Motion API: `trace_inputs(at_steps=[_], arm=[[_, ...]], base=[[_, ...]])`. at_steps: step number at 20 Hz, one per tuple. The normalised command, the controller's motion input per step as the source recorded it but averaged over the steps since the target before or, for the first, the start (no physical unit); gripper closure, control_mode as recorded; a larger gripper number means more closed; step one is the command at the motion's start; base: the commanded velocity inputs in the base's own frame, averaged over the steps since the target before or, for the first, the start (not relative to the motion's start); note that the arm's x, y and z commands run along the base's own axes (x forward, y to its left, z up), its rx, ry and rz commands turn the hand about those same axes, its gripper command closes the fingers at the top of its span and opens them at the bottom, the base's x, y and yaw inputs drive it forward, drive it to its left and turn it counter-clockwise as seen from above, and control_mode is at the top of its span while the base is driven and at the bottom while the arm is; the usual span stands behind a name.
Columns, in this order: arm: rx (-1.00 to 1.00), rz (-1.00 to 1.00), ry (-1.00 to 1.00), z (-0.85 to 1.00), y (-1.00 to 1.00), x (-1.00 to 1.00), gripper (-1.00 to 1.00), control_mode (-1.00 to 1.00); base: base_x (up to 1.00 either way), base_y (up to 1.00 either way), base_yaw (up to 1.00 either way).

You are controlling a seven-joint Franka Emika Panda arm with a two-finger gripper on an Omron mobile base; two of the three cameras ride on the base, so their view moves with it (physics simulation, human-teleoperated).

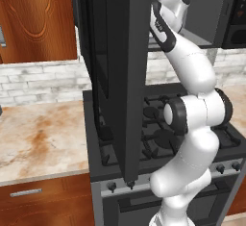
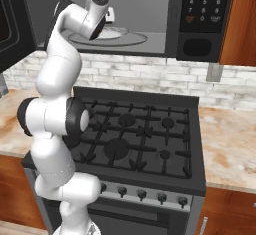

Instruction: Retrieve the reheated potato from the microwave, then place the potato, cheese, and condiment on the cutting board.

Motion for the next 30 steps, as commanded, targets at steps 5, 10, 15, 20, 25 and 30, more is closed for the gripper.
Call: trace_inputs(at_steps=[5,10,15,20,25,30], arm=[[-0.02,0.00,0.06,-0.09,0.02,0.35,-1.00,-1.00],[-0.03,0.00,0.02,-0.09,0.11,0.12,-1.00,-1.00],[-0.02,0.00,0.01,-0.26,0.07,0.00,-1.00,-1.00],[-0.01,0.00,0.03,-0.41,0.12,0.00,-1.00,-1.00],[0.00,0.00,0.07,-0.48,0.22,0.04,-1.00,-1.00],[0.00,0.00,0.08,-0.60,0.27,0.00,1.00,-1.00]], base=[[0.00,0.00,0.00],[0.00,0.00,0.00],[0.00,0.00,0.00],[0.00,0.00,0.00],[0.00,0.00,0.00],[0.00,0.00,0.00]])
